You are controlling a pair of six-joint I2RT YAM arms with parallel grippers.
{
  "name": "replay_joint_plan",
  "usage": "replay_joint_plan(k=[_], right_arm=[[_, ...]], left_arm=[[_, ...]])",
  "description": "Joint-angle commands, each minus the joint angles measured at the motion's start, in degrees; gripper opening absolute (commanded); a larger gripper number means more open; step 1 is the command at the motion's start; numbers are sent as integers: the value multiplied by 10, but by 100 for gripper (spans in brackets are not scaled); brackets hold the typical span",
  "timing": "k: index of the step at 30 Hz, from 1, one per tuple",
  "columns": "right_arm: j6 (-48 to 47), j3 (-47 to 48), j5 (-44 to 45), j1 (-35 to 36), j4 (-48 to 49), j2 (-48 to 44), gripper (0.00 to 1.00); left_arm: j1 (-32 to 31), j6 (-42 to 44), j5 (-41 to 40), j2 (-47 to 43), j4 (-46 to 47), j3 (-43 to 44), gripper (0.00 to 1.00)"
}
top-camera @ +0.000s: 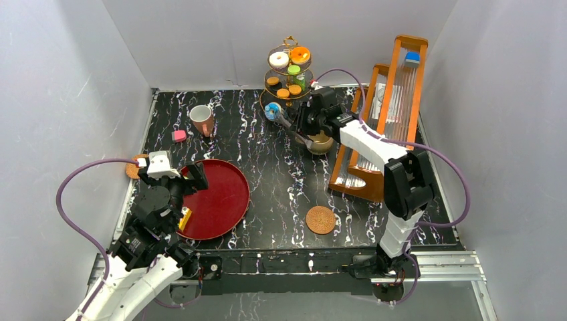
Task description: Serve the afternoon tea
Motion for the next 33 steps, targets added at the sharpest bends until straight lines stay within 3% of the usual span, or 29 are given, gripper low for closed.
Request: replay_joint_plan(k=[1,22,33], right_arm=[[19,45,2,-5,42,14,27],[105,124,12,-19,53,107,31],[111,159,26,-22,31,144,43]], left_arm=[[-2,2,-5,-2,11,-1,93],[-2,-1,3,-2,11,-1,93],[-2,4,1,-11,14,-3,93]])
